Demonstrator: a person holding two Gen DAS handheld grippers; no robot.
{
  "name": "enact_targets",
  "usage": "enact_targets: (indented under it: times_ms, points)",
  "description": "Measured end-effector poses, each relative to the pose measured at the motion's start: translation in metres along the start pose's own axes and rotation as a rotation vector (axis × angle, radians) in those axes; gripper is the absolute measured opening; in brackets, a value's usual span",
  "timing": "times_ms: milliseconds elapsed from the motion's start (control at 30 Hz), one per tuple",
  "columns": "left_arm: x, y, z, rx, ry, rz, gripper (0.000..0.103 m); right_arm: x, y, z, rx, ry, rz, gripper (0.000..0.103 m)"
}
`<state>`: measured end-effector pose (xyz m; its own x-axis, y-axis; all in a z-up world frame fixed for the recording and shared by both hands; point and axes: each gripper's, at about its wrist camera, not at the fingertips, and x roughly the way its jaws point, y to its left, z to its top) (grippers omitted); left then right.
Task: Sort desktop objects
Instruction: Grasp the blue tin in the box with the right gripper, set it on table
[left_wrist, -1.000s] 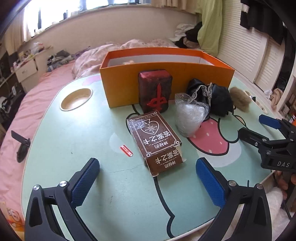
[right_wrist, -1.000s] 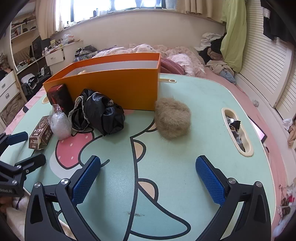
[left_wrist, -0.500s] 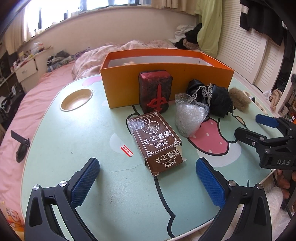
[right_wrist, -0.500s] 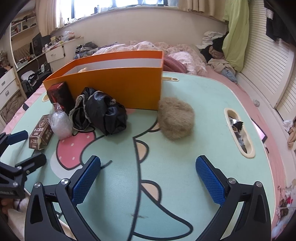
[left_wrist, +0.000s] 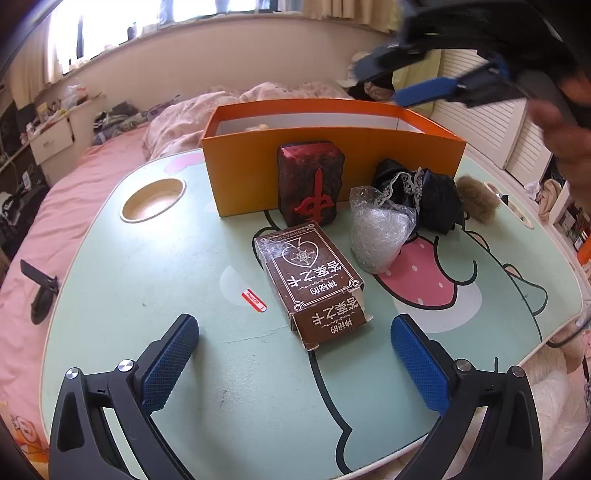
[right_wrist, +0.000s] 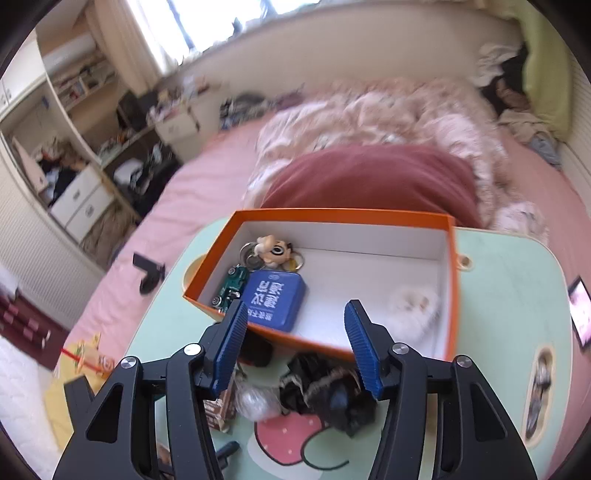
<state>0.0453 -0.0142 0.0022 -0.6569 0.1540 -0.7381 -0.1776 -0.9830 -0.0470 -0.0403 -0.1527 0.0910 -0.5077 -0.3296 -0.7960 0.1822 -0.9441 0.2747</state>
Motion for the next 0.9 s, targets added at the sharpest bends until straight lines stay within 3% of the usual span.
enact_targets:
  times_ms: [100, 167, 233, 300, 500, 600, 733, 900]
  points:
    - [0.0, 0.001, -0.001, 0.0, -0.004, -0.003, 0.103, 0.039, 0.004, 0.018, -0.001, 0.126, -0.032, 0.054]
    - [0.0, 0.001, -0.001, 0.0, -0.005, -0.003, 0.103, 0.071, 0.0, 0.023, 0.088, 0.218, 0.002, 0.054]
    - [0.0, 0.001, 0.0, 0.0, -0.006, -0.004, 0.103, 0.091, -0.005, 0.022, 0.157, 0.264, 0.048, 0.054]
    - [0.001, 0.001, 0.0, 0.0, -0.008, -0.006, 0.103, 0.108, 0.004, 0.025, 0.142, 0.285, 0.01, 0.055]
    - [0.002, 0.001, 0.0, -0.001, -0.008, -0.006, 0.103, 0.129, 0.042, 0.019, -0.06, 0.307, -0.207, 0.085]
    - [0.002, 0.001, 0.0, -0.002, -0.007, -0.007, 0.103, 0.132, 0.038, 0.019, -0.07, 0.343, -0.172, 0.086]
    - [0.003, 0.001, 0.001, -0.001, -0.009, -0.007, 0.103, 0.12, 0.023, 0.014, -0.047, 0.354, -0.158, 0.068]
    - [0.003, 0.001, 0.001, -0.002, -0.009, -0.007, 0.103, 0.101, -0.009, 0.016, 0.03, 0.29, -0.153, 0.067]
